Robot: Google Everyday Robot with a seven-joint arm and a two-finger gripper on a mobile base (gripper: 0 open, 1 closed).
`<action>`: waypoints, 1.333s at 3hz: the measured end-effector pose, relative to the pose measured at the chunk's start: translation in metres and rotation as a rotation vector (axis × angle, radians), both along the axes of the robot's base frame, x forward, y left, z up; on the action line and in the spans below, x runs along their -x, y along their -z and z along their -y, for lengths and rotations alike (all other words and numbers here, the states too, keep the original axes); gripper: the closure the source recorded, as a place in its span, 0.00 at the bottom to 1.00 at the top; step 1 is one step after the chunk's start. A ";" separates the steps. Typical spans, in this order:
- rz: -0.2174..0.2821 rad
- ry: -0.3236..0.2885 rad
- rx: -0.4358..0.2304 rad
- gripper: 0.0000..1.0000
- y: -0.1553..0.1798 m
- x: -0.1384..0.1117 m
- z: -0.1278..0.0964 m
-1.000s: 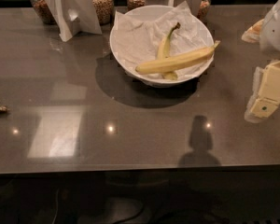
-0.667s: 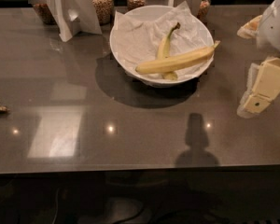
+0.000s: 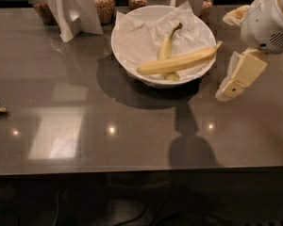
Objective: Pick banana from white bowl
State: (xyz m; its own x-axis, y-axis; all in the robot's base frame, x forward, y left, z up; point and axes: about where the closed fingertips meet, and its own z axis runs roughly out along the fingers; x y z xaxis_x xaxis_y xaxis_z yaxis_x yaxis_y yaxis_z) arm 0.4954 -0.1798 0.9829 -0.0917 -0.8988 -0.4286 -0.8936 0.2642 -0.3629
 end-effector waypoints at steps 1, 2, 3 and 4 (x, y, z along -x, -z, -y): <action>0.055 -0.032 -0.031 0.00 0.003 -0.028 -0.010; 0.093 -0.065 -0.046 0.02 0.006 -0.054 -0.023; 0.114 -0.102 -0.050 0.21 0.009 -0.075 -0.040; 0.113 -0.143 -0.039 0.41 0.016 -0.088 -0.057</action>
Offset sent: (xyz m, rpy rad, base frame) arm 0.0860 0.0354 -0.0106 0.0657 -0.1398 0.0972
